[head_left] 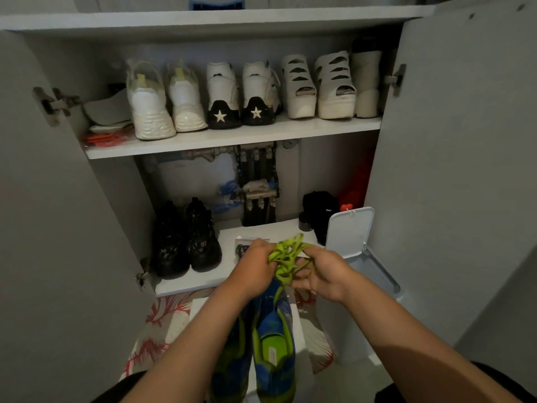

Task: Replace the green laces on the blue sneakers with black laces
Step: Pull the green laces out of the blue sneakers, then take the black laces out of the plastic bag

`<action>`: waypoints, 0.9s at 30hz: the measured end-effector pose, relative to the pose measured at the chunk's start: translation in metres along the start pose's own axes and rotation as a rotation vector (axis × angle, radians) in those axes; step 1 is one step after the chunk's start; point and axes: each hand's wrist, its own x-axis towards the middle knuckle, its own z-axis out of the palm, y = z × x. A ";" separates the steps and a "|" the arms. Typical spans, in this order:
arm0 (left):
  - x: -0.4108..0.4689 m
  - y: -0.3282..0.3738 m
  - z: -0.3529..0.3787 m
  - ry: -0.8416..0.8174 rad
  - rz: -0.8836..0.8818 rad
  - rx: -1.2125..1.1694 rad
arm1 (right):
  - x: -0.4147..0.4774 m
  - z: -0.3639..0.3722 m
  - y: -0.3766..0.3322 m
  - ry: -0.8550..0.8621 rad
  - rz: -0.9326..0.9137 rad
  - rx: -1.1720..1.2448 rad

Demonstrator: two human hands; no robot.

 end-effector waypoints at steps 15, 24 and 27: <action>0.062 0.045 0.071 -0.302 -0.174 -0.515 | -0.001 -0.081 -0.054 0.135 -0.108 -0.201; 0.106 0.049 0.116 -0.260 -0.305 -0.636 | 0.023 -0.137 -0.067 0.326 -0.309 -0.237; 0.118 0.049 0.140 -0.165 -0.243 -0.399 | 0.032 -0.161 -0.047 0.422 -0.339 -0.600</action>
